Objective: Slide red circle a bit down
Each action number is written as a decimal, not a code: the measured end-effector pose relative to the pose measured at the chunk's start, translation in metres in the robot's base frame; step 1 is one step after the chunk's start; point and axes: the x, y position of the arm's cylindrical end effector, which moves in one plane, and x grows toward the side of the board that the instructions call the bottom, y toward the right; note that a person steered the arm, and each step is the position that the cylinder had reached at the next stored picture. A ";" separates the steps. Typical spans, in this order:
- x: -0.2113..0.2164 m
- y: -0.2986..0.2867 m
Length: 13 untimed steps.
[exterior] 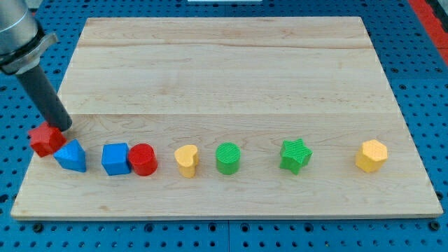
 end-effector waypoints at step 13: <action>0.056 0.167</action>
